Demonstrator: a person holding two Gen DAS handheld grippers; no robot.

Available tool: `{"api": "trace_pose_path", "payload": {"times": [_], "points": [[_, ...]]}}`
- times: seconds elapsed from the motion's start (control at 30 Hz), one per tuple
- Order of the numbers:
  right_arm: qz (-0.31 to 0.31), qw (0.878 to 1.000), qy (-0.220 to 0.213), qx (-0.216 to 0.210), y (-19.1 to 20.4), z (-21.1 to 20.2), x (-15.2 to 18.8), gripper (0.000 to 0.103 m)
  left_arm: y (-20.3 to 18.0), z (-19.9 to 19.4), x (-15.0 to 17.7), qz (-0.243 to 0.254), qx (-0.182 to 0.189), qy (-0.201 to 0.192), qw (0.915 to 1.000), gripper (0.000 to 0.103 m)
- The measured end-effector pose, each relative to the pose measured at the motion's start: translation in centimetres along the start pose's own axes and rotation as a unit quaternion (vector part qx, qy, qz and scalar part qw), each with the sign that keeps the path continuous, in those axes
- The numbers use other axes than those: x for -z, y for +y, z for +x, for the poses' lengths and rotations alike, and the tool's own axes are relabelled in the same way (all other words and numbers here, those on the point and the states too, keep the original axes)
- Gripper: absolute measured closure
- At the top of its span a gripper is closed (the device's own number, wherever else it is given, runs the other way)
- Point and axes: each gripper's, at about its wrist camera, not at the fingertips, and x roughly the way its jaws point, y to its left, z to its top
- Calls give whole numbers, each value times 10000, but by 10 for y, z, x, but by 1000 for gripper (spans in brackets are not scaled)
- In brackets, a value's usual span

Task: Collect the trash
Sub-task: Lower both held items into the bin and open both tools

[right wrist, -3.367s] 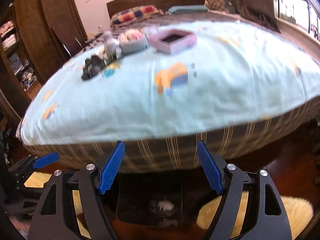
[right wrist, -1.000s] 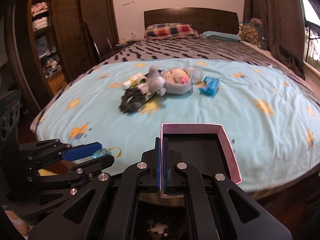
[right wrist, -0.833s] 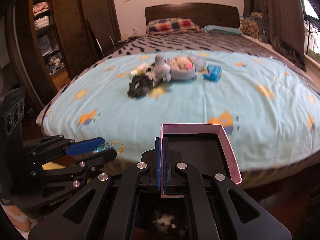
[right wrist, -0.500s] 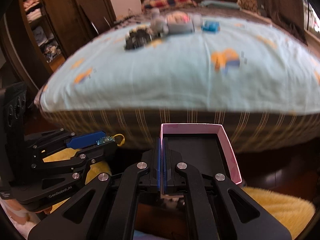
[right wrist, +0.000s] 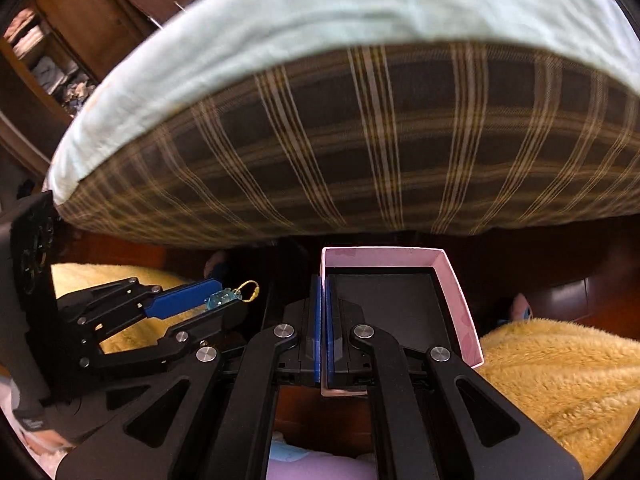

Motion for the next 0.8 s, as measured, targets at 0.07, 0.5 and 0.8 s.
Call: {"api": "trace_pose_path", "payload": {"times": [0.07,0.5,0.8], "points": [[26,10000,93,16,-1,8,1,100,3,6,0,-52,-11,75,10000,76],[92,9995,292,-8,-1,23,-13,96,4,27,-1,-117,-18,340,9994,73],[301,9992,125,246,-21,11,-22,95,4,10,-7,-85,-234,228,9994,54]]}}
